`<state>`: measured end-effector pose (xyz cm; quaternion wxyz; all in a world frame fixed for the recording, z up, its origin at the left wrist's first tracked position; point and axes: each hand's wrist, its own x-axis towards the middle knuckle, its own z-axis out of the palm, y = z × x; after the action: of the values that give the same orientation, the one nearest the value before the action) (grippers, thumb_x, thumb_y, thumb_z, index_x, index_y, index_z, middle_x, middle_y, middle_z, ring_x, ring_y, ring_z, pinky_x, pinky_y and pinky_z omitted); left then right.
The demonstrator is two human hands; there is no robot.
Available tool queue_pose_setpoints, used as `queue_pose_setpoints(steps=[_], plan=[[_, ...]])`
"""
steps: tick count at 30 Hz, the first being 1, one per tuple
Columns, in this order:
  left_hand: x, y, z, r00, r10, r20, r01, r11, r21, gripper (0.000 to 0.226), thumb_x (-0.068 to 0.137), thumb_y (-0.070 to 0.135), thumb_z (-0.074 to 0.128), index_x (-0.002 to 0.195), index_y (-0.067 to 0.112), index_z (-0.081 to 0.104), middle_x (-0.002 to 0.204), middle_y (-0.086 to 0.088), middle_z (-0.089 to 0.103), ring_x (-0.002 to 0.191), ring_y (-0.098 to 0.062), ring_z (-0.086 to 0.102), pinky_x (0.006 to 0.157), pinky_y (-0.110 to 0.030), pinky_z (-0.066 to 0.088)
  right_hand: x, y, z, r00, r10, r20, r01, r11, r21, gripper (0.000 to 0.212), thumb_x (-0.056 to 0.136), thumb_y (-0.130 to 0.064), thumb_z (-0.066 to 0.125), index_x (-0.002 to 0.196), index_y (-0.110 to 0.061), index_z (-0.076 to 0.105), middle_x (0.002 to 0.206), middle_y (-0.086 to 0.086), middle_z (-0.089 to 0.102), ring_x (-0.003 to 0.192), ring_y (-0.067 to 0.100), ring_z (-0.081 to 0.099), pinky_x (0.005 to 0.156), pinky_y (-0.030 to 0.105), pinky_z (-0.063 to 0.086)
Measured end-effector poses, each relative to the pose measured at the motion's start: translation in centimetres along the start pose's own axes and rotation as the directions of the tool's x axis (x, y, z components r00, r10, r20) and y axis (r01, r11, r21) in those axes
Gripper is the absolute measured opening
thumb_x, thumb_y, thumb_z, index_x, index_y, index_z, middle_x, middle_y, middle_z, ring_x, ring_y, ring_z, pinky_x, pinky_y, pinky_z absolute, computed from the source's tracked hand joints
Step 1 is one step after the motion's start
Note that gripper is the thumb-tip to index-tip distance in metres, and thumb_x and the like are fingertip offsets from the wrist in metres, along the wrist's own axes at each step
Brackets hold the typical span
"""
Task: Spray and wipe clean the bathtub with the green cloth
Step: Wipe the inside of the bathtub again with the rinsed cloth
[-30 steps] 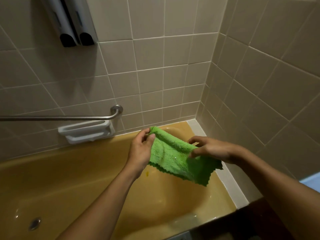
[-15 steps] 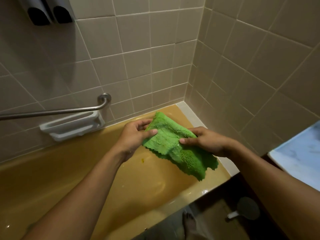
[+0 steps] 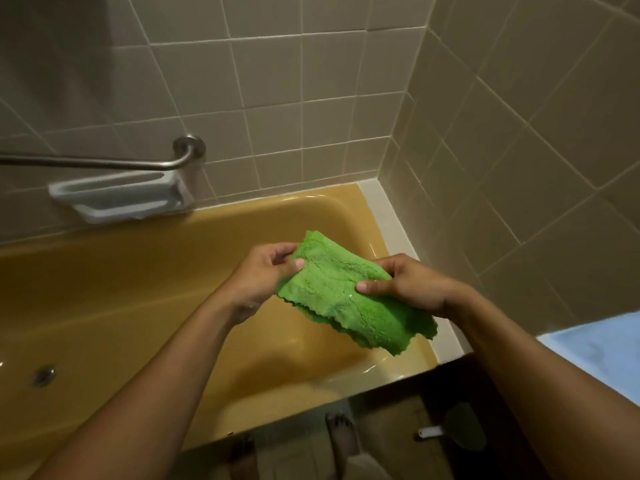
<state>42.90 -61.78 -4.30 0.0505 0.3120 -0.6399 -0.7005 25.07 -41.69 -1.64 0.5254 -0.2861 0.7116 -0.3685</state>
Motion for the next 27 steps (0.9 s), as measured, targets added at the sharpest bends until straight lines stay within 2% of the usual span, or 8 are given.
queue_pose_setpoints(steps=[3, 6, 8, 9, 11, 14, 18, 27], plan=[[0.6, 0.0, 2.6, 0.999, -0.011, 0.036, 0.013, 0.999, -0.048, 0.026, 0.103, 0.003, 0.056, 0.114, 0.02, 0.073, 0.109, -0.002, 0.079, 0.1, -0.018, 0.076, 0.08, -0.029, 0.061, 1.7, 2.5, -2.0, 0.993, 0.028, -0.111, -0.04, 0.993, -0.107, 0.02, 0.09, -0.034, 0.077, 0.104, -0.021, 0.078, 0.097, 0.0, 0.079, 0.092, 0.021, 0.076, 0.092, 0.043, 0.059], [2.0, -1.6, 5.9, 0.984, 0.099, -0.146, -0.081, 0.989, 0.125, 0.029, 0.102, 0.005, 0.061, 0.111, 0.028, 0.076, 0.103, 0.007, 0.08, 0.097, -0.012, 0.075, 0.079, -0.027, 0.06, 4.3, 6.2, -2.8, 0.946, 0.022, -0.324, -0.067, 0.989, -0.131, 0.027, 0.087, -0.04, 0.08, 0.11, -0.028, 0.077, 0.109, -0.004, 0.075, 0.104, 0.02, 0.07, 0.093, 0.039, 0.057], [3.0, -3.5, 8.2, 0.957, 0.218, -0.19, -0.152, 0.938, 0.311, 0.031, 0.098, 0.005, 0.064, 0.113, 0.028, 0.079, 0.106, 0.014, 0.078, 0.099, -0.004, 0.072, 0.09, -0.025, 0.057, 6.1, 8.6, -2.6, 0.912, 0.188, -0.365, -0.155, 0.981, 0.12, 0.048, 0.092, -0.045, 0.072, 0.135, -0.025, 0.063, 0.132, 0.003, 0.063, 0.121, 0.026, 0.06, 0.099, 0.042, 0.05], [3.4, -4.6, 9.3, 0.945, 0.273, -0.18, -0.187, 0.903, 0.387, 0.031, 0.097, 0.004, 0.065, 0.116, 0.025, 0.079, 0.11, 0.012, 0.078, 0.101, -0.001, 0.069, 0.094, -0.019, 0.054, 7.0, 9.7, -2.3, 0.897, 0.339, -0.285, -0.22, 0.899, 0.378, 0.058, 0.094, -0.05, 0.067, 0.143, -0.021, 0.054, 0.138, 0.008, 0.058, 0.125, 0.031, 0.056, 0.101, 0.047, 0.049], [3.9, -6.6, 11.0, 0.917, 0.373, -0.143, -0.263, 0.834, 0.486, 0.034, 0.094, 0.001, 0.067, 0.12, 0.02, 0.078, 0.117, 0.004, 0.077, 0.109, 0.002, 0.065, 0.095, -0.005, 0.044, 8.7, 11.9, -1.8, 0.899, 0.437, 0.032, -0.287, 0.531, 0.797, 0.074, 0.096, -0.061, 0.055, 0.147, -0.009, 0.046, 0.141, 0.02, 0.054, 0.132, 0.041, 0.051, 0.106, 0.057, 0.045], [4.5, -10.0, 12.2, 0.897, 0.442, 0.001, -0.369, 0.748, 0.551, 0.038, 0.093, 0.0, 0.065, 0.125, 0.018, 0.076, 0.124, 0.002, 0.075, 0.115, -0.002, 0.066, 0.101, -0.004, 0.04, 10.2, 13.4, -0.7, 0.941, 0.305, 0.147, -0.232, 0.267, 0.935, 0.088, 0.095, -0.071, 0.044, 0.139, 0.004, 0.055, 0.14, 0.026, 0.058, 0.134, 0.039, 0.052, 0.115, 0.052, 0.038], [5.0, -15.4, 12.3, 0.9, 0.411, 0.148, -0.417, 0.708, 0.571, 0.04, 0.093, 0.004, 0.061, 0.129, 0.019, 0.073, 0.137, 0.001, 0.067, 0.127, -0.004, 0.061, 0.111, -0.013, 0.041, 13.1, 15.4, 0.9, 0.936, 0.333, 0.117, -0.224, 0.302, 0.927, 0.068, 0.094, -0.058, 0.059, 0.119, 0.004, 0.069, 0.119, 0.024, 0.066, 0.108, 0.036, 0.065, 0.103, 0.046, 0.048], [6.3, -24.1, 9.0, 0.949, 0.275, 0.156, -0.317, 0.837, 0.446, 0.038, 0.098, 0.01, 0.062, 0.131, 0.026, 0.071, 0.139, 0.018, 0.064, 0.131, 0.012, 0.051, 0.113, -0.01, 0.034, 17.9, 21.6, 2.9, 0.901, 0.423, 0.097, -0.296, 0.434, 0.851, 0.036, 0.099, -0.012, 0.046, 0.129, -0.001, 0.063, 0.123, 0.026, 0.068, 0.102, 0.038, 0.072, 0.088, 0.046, 0.058]])
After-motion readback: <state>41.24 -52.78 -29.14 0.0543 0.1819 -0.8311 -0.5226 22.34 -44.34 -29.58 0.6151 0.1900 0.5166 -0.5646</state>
